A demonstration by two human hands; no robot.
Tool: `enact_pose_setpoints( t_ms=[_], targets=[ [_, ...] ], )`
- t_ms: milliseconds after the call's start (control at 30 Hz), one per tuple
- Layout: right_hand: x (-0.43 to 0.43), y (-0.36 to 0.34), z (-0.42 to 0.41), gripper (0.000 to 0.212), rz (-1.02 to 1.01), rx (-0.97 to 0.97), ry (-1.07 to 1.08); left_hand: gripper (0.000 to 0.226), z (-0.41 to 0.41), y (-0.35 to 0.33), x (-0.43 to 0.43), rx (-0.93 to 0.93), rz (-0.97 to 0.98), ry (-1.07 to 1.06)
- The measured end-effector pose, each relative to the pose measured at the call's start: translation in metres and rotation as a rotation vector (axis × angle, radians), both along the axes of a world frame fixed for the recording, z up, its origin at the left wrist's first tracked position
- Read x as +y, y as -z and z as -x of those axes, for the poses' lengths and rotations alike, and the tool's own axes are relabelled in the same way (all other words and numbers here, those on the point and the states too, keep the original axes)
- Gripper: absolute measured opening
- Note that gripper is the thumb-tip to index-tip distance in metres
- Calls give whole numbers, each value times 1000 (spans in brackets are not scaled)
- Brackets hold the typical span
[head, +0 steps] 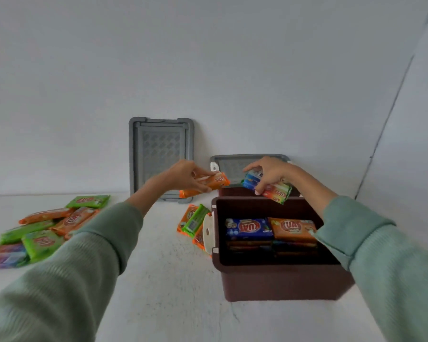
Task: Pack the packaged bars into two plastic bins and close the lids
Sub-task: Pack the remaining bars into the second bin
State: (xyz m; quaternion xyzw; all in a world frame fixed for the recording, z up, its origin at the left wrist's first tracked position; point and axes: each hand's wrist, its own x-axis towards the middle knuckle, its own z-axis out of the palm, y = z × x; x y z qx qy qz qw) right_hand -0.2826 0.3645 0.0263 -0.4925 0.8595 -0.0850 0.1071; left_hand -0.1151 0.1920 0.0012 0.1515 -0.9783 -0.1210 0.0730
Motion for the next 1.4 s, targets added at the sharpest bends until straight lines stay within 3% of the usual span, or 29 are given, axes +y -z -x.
enact_pose_setpoints(
  t_ms=[167, 400, 533, 733, 933, 1233, 1400],
  targets=[
    [47, 24, 25, 84, -145, -4, -43, 57, 39, 27, 57, -40, 26, 129],
    [63, 44, 25, 83, -78, 81, -142, 59, 53, 47, 91, -43, 183, 164],
    [70, 61, 21, 85, -9, 150, -133, 58, 54, 63, 98, -157, 280, 215],
    [80, 98, 11, 82, 115, 131, -130, 57, 57, 72, 96, -161, 245, 205],
    [84, 95, 23, 65, -15, 84, -85, 58, 64, 72, 100, -146, 271, 245],
    [82, 79, 23, 61, -118, 58, -62, 59, 63, 72, 103, -115, 276, 213],
    [59, 43, 11, 53, 4, -27, -92, 39, 49, 55, 93, 97, 113, 136]
  ],
)
